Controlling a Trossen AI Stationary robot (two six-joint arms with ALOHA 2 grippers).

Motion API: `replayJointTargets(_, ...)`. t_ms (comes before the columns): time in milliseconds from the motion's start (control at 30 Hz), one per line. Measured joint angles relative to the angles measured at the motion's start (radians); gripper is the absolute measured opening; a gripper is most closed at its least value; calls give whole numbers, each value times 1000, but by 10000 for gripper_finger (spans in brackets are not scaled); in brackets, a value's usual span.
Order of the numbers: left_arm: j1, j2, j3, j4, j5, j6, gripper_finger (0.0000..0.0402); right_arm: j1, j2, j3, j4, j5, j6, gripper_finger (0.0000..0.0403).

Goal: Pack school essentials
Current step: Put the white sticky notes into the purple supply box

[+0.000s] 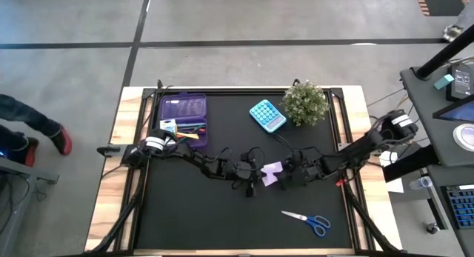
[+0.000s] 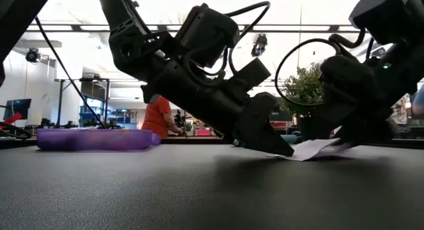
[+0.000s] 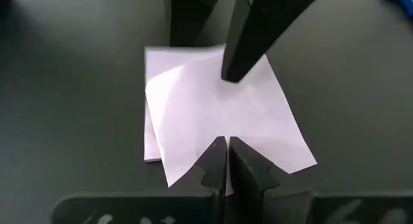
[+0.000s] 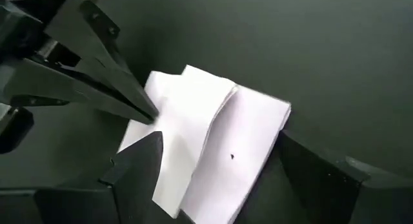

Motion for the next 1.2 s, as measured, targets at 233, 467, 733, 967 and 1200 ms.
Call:
replayJointTargets(233,1,0,0,-4,-2,-3,1,-2,37,1,155,-64,-73,288)
replayJointTargets(467,1,0,0,-5,-3,-3,1,-5,22,3,154,-52,-68,256)
replayJointTargets(733,1,0,-1,-4,-3,-3,1,-11,22,3,126,-41,-37,204)
replayJointTargets(967,-1,1,-1,-2,-7,-3,1,-11,22,3,130,-20,-37,110)
replayJointTargets(1200,-3,-22,-3,-23,-5,-2,1,-11,20,4,138,-18,-40,16)
